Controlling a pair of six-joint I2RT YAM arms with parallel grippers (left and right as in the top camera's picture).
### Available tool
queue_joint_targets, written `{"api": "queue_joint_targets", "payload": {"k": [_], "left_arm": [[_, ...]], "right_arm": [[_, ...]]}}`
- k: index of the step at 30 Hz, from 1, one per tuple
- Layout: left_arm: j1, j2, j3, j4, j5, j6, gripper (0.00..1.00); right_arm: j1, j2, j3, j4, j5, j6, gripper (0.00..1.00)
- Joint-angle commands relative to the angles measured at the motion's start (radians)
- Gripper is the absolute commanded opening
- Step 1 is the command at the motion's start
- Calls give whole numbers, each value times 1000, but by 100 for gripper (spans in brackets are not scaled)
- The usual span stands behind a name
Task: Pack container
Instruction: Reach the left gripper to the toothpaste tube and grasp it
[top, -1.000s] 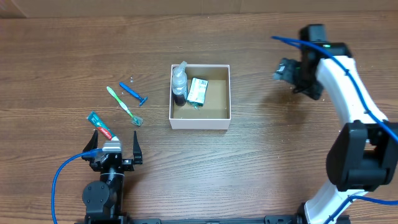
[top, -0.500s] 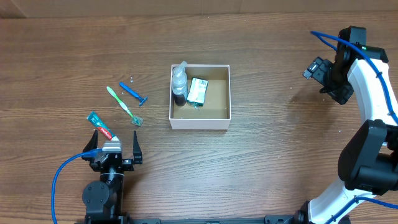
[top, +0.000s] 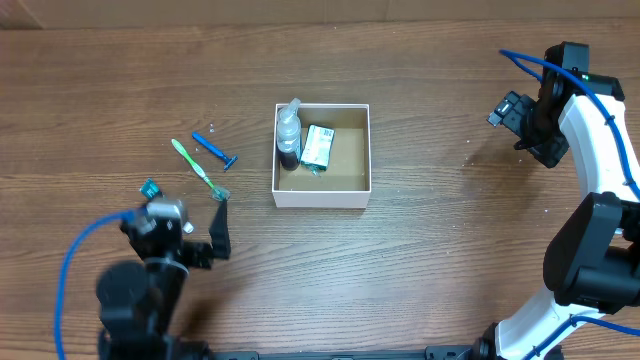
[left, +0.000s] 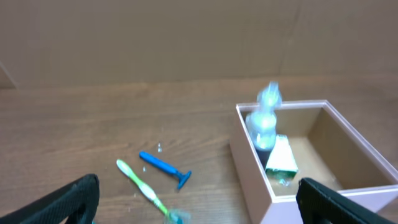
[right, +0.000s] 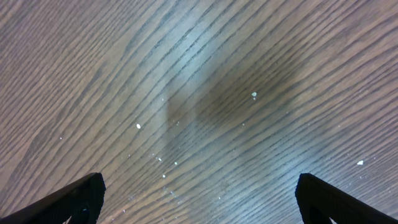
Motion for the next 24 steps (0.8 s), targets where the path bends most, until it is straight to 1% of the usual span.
{"api": "queue_joint_targets", "payload": {"k": [1, 2, 3, 5, 7, 12, 14, 15, 16, 17, 19, 21, 24], "left_arm": [[5, 298, 318, -173, 82, -40, 100], [5, 340, 369, -217, 114, -40, 100], [5, 406, 449, -288, 180, -40, 100], [5, 489, 546, -369, 261, -40, 100], [5, 537, 581, -404, 308, -40, 100], [5, 631, 583, -391, 406, -63, 100], [5, 647, 583, -386, 344, -71, 100], [5, 658, 583, -393, 259, -121, 100], [5, 676, 583, -406, 145, -200, 100], [6, 707, 583, -433, 0, -316, 100], [6, 763, 583, -481, -153, -467, 100], [6, 819, 583, -517, -222, -581, 100], [6, 916, 582, -523, -232, -723, 100]], "right_arm": [[2, -1, 24, 5, 7, 0, 100], [2, -1, 24, 5, 7, 0, 100], [2, -1, 24, 5, 7, 0, 100], [2, -1, 24, 5, 7, 0, 100], [2, -1, 24, 5, 7, 0, 100], [2, -1, 24, 5, 7, 0, 100], [2, -1, 24, 5, 7, 0, 100], [2, -1, 24, 5, 7, 0, 100], [2, -1, 24, 5, 7, 0, 100], [2, -1, 24, 5, 7, 0, 100], [2, -1, 24, 5, 7, 0, 100], [2, -1, 24, 5, 7, 0, 100], [2, -1, 24, 5, 7, 0, 100]]}}
